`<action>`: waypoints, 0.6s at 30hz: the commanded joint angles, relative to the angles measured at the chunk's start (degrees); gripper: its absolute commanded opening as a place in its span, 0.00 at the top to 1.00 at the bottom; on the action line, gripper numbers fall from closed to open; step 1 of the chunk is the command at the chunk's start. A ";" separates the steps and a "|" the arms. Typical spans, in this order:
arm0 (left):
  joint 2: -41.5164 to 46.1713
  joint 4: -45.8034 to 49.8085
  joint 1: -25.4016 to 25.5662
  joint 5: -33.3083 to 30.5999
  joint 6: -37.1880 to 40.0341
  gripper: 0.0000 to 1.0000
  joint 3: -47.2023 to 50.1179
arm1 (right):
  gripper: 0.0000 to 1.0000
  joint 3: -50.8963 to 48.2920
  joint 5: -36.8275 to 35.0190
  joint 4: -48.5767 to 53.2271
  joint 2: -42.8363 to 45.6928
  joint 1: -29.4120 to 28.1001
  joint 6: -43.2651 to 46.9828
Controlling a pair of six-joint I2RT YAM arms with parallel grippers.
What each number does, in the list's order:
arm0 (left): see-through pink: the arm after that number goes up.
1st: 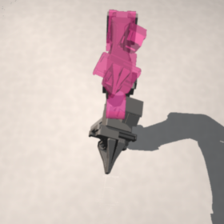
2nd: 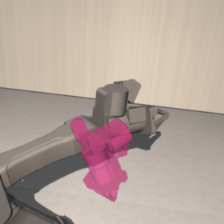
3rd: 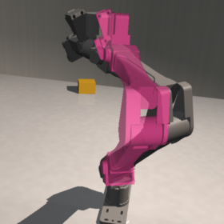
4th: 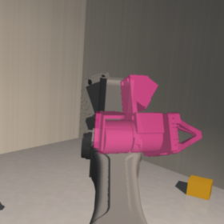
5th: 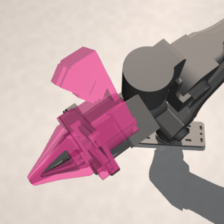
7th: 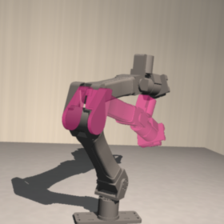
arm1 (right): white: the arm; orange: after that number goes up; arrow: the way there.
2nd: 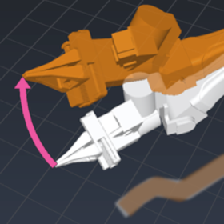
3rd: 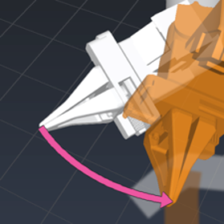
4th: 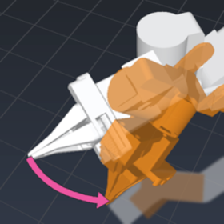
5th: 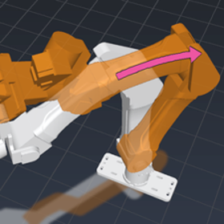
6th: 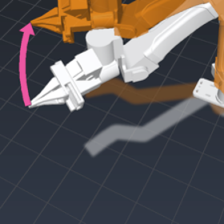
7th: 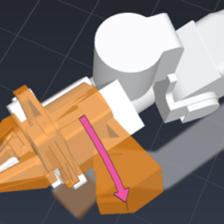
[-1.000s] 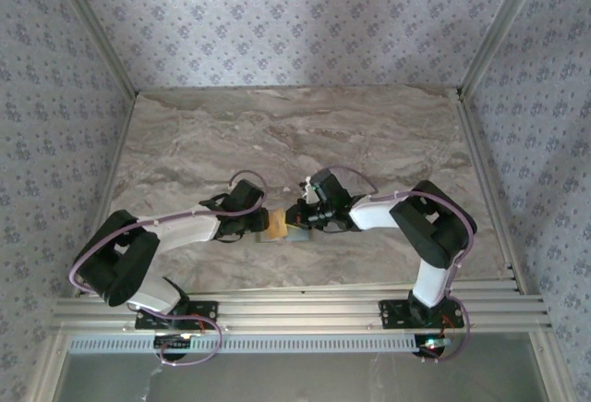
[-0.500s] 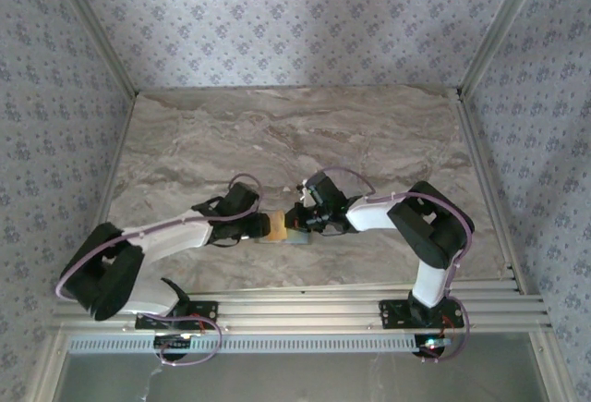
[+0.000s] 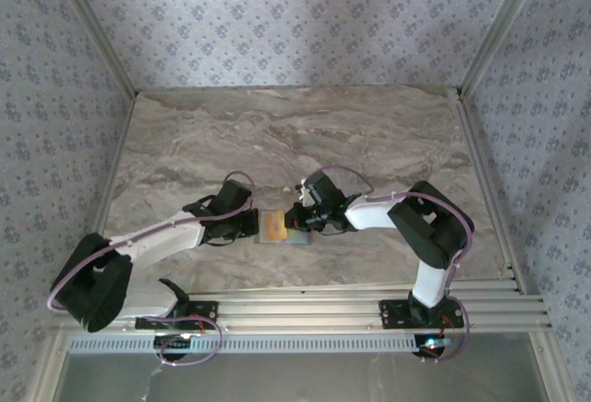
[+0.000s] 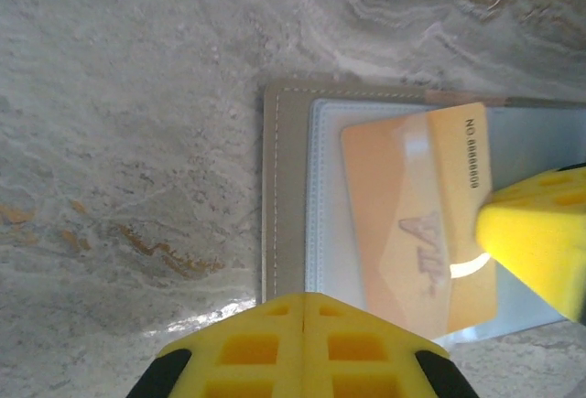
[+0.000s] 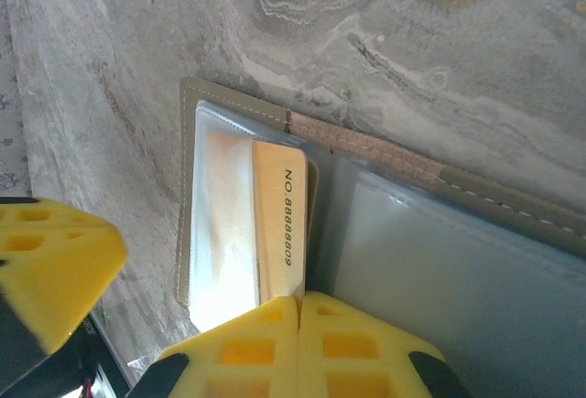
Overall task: Put the credit cards into the card holder
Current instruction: Insert the credit card into the card slot.
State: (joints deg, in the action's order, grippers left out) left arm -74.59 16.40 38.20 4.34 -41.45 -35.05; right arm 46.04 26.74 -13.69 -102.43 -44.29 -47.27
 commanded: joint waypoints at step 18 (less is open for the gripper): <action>-6.29 -4.54 3.28 -0.91 -1.87 1.00 1.89 | 0.91 1.42 -0.20 -1.67 -0.40 -2.78 -3.01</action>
State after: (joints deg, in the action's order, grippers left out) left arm -80.51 12.62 40.21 2.87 -42.17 -34.68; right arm 46.46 26.65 -14.59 -102.43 -45.39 -48.71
